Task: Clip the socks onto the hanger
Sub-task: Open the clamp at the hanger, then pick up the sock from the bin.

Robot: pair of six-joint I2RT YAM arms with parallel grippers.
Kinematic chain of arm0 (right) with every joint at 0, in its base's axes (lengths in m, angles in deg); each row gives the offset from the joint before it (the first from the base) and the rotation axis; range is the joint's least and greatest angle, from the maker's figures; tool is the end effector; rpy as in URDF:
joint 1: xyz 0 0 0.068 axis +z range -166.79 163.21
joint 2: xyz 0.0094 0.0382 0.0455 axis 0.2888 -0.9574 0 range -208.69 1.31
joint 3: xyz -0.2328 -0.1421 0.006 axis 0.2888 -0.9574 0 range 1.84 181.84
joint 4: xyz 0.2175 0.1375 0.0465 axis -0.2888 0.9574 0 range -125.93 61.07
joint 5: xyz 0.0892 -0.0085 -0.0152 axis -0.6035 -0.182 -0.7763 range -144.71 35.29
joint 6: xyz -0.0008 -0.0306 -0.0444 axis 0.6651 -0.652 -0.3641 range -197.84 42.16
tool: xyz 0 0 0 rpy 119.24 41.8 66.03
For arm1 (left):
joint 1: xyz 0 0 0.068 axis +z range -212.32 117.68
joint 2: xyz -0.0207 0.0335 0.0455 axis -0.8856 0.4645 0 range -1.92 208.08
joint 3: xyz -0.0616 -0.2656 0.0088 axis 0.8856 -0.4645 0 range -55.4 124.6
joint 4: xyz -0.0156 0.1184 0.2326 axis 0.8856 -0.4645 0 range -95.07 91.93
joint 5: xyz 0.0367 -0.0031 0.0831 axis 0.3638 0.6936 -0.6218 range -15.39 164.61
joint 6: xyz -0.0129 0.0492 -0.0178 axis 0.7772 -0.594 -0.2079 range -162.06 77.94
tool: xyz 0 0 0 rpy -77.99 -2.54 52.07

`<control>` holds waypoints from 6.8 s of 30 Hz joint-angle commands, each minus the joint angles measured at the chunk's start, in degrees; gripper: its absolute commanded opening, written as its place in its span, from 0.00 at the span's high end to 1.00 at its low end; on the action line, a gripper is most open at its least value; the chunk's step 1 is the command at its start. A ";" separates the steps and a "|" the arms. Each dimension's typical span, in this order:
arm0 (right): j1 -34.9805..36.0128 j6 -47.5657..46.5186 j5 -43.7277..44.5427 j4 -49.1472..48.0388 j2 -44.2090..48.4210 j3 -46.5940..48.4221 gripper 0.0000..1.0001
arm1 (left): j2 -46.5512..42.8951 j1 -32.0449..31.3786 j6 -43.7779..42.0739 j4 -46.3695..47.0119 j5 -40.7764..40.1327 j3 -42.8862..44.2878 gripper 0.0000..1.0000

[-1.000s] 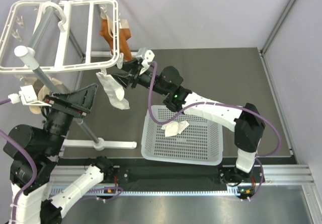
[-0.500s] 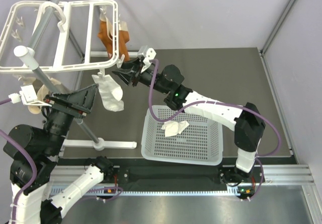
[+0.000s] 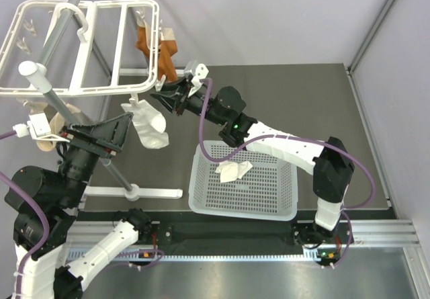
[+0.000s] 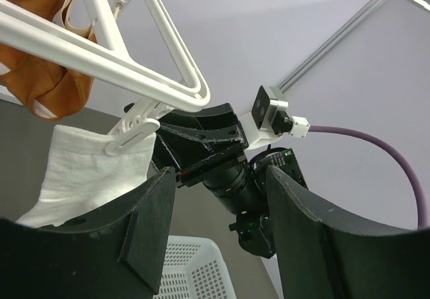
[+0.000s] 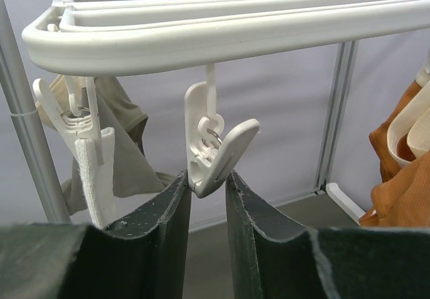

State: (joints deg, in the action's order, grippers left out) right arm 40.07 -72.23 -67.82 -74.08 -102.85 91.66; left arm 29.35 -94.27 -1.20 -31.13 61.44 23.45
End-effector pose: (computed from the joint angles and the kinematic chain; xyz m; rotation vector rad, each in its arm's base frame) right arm 0.2318 0.3696 0.4108 -0.7202 1.0054 1.0887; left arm 0.0217 -0.0040 0.4990 -0.3098 1.3482 -0.9222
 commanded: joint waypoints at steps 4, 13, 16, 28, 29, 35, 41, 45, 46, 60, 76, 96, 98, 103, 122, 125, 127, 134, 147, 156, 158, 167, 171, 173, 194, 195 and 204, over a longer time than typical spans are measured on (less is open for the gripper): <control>-0.43 0.63 -0.87 -2.37 1.33 3.69 0.68 | 1.17 0.13 0.71 1.51 1.22 0.25 0.39; -0.44 0.81 -1.14 -1.31 1.15 4.75 0.68 | 1.17 0.13 1.15 1.51 1.48 0.25 0.39; -0.44 1.07 -1.49 -1.22 1.15 4.40 0.73 | 1.25 0.22 1.41 1.42 1.65 0.16 0.39; 0.97 0.29 1.58 4.12 3.70 4.21 1.00 | 6.25 0.22 1.68 -1.56 2.80 4.10 0.48; 1.32 -1.28 2.98 5.96 3.96 4.83 1.00 | 7.05 0.22 1.59 -2.09 2.88 4.73 0.49; 5.62 -9.46 10.71 17.83 5.63 8.61 1.00 | 11.52 0.22 1.33 -1.57 3.76 6.05 0.51; 7.12 -9.74 15.30 26.01 7.13 11.87 1.00 | 12.77 0.22 1.50 -1.57 2.10 5.61 0.52; 7.74 -9.74 16.79 30.06 7.65 13.79 1.00 | 12.50 0.22 0.98 -1.75 -1.59 5.18 0.52; 7.83 -9.65 16.97 30.76 7.39 14.32 1.00 | 12.50 0.13 0.89 -1.57 -2.12 5.09 0.51; 9.85 -10.79 18.99 37.98 4.49 21.97 1.00 | 13.65 0.22 -0.69 4.84 -4.41 2.72 0.44; 12.92 -16.06 22.42 42.28 4.58 22.33 1.00 | 12.06 0.22 1.76 12.05 -5.20 -2.12 0.41; 15.56 -20.46 22.51 41.93 5.46 22.50 1.00 | 13.73 0.22 1.06 8.80 -6.52 0.25 0.75; 15.56 -20.02 23.12 42.11 5.81 21.81 0.69 | 13.82 0.22 0.80 8.71 -6.52 0.43 0.85; 15.65 -18.44 28.56 42.64 10.81 15.49 0.32 | 13.56 0.22 0.53 7.31 -7.66 0.87 1.00; 11.78 4.48 38.24 51.77 46.41 -33.38 0.45 | 10.92 0.13 1.59 7.31 -6.43 -1.42 1.00; 10.56 8.35 39.12 51.95 45.19 -37.43 0.50 | 10.66 0.13 1.59 7.22 -6.43 -1.68 1.00; 8.37 13.19 39.47 53.26 43.70 -38.84 0.53 | 10.66 0.21 1.76 7.04 -6.26 -1.86 1.00; 0.63 27.41 38.68 56.08 35.26 -42.35 0.64 | 10.75 0.22 2.12 6.52 -5.55 -1.86 1.00; -2.19 41.06 38.78 45.99 32.79 -50.88 0.67 | 10.75 0.13 1.68 6.43 -6.17 -2.03 1.00; -2.19 43.17 38.50 36.42 28.66 -55.36 0.65 | 10.66 0.13 1.77 6.43 -6.34 -2.73 1.00; -2.19 42.48 38.94 34.99 27.18 -55.55 0.65 | 10.66 0.22 1.77 6.43 -6.34 -2.82 1.00; -2.19 41.15 38.94 29.36 22.34 -56.07 0.68 | 10.75 0.22 1.77 6.34 -6.52 -2.82 1.00; -2.19 40.10 40.26 27.87 21.72 -56.42 0.69 | 11.01 0.13 1.77 6.08 -6.26 -2.74 1.00; -2.19 38.87 40.35 26.99 21.46 -56.60 0.69 | 11.18 0.22 1.77 6.08 -6.26 -2.74 1.00; -0.88 32.19 42.61 29.86 26.98 -53.97 1.00 | 10.31 0.13 1.59 5.02 -6.69 -2.47 1.00; -0.09 30.71 43.50 31.11 30.56 -53.87 1.00 | 10.31 0.21 1.59 4.93 -6.69 -2.38 1.00; 2.55 22.44 46.24 51.84 51.14 -46.76 1.00 | 9.95 0.22 1.59 5.28 -6.52 -3.09 1.00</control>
State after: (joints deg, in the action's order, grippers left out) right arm 41.43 -44.87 -24.08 -31.15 -56.97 39.99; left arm 39.64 -94.07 1.29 -25.14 54.21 20.91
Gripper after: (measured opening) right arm 0.008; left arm 0.271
